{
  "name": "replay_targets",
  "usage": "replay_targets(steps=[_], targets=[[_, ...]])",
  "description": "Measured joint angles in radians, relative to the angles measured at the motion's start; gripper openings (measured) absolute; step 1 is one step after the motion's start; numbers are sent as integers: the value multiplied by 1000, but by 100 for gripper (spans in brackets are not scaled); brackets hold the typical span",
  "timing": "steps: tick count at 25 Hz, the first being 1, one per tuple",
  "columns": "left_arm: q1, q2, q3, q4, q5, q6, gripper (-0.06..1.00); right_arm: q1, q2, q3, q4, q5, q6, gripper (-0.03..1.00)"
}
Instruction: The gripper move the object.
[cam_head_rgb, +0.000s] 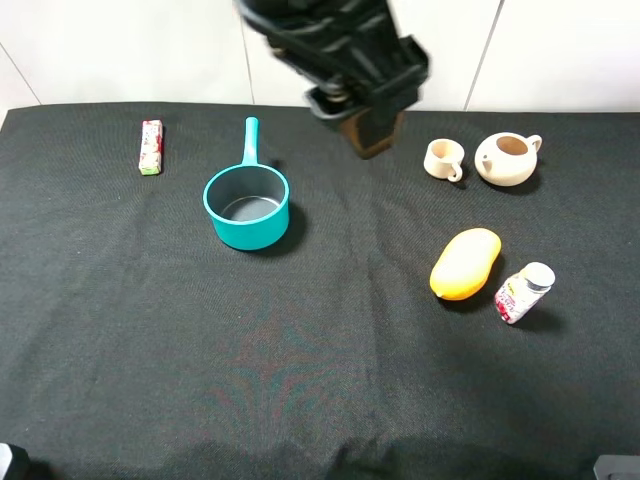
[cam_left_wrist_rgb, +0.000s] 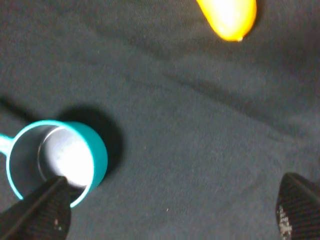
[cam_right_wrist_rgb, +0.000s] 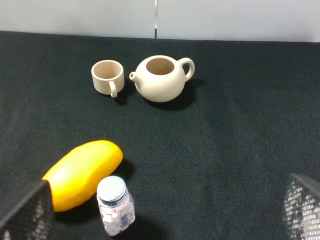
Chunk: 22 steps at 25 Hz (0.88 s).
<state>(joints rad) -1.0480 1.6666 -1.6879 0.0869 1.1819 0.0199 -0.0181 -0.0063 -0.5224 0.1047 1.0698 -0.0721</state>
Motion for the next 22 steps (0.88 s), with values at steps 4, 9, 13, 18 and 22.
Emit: replay_targets(steps=[4,9,13,18,22], targets=[[0,-73,75,0,0,19,88,0,0,0,0,0,0,69],[0,-164,173,0,-1,22,88,0,0,0,0,0,0,69],[0,-245,265,0,-1,22,88,0,0,0,0,0,0,69],[0,-355,385,0,-1,26,88,0,0,0,0,0,0,69],[0,-442,478,0,-1,29,88,0,0,0,0,0,0,69]])
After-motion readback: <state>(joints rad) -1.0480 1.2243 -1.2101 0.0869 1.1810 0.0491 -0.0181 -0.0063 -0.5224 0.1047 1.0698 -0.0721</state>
